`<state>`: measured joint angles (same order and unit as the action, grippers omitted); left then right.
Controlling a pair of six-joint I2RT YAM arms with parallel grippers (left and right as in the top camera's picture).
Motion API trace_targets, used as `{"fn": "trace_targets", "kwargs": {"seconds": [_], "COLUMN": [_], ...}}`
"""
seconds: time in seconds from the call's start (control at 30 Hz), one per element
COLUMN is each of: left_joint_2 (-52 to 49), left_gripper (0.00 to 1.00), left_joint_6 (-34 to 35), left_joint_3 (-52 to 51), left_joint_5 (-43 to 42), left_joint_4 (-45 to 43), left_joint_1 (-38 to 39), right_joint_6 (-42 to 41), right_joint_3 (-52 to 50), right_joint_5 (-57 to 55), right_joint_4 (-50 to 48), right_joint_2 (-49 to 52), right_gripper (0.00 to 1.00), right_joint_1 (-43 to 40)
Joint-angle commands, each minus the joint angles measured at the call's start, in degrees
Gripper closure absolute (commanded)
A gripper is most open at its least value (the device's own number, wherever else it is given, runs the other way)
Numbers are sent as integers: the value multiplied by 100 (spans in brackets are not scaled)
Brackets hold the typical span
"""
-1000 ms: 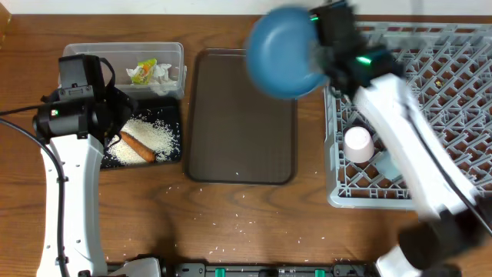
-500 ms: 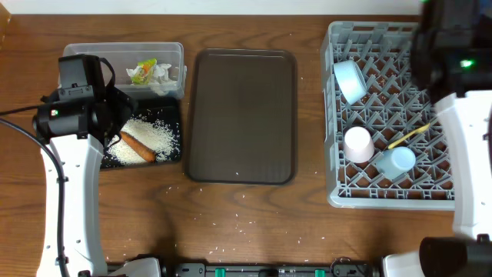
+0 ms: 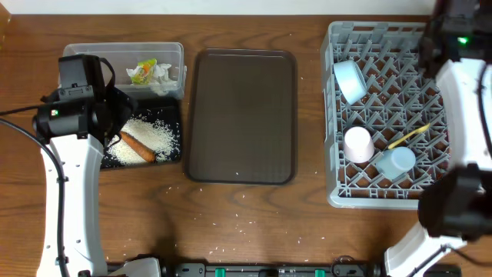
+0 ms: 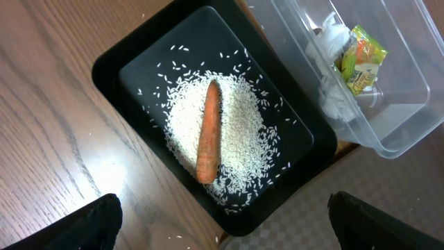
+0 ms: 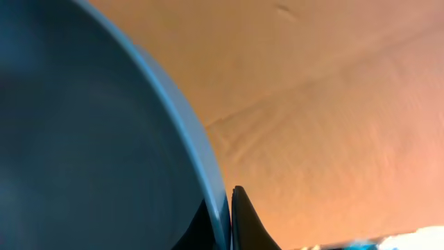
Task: Sort waste into correct bins and load items into the dishwasher rack
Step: 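Carry the blue bowl into the dish rack and set it down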
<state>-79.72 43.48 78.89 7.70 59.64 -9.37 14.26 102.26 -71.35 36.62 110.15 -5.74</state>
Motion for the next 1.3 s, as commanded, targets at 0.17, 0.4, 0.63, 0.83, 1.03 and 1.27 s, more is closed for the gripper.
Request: {"fn": "trace_targets", "kwargs": {"seconds": [0.17, 0.4, 0.63, 0.83, 1.03, 1.27], "left_joint_2": [4, 4, 4, 4, 4, 4], "left_gripper": [3, 3, 3, 3, 3, 3], "left_joint_6": [-31, -31, -31, -31, -31, -31], "left_joint_3": [94, 94, 94, 94, 94, 94], "left_joint_5": [48, 48, 48, 48, 48, 48], "left_joint_4": [13, 15, 15, 15, 15, 13], "left_joint_1": [-26, -26, -26, -26, -26, -26], "right_joint_6": [1982, 3501, 4365, 4369, 4365, 4365], "right_joint_3": [-4, -4, -4, -4, -4, -4], "right_joint_5": [1021, 1847, 2566, 2356, 2465, 2542], "right_joint_4": [-632, -1158, -990, -748, -813, -1163], "right_joint_2": [356, 356, 356, 356, 356, 356], "right_gripper": [99, 99, 99, 99, 99, 99], "right_joint_1": [-356, -426, -337, -400, -509, -667]}}
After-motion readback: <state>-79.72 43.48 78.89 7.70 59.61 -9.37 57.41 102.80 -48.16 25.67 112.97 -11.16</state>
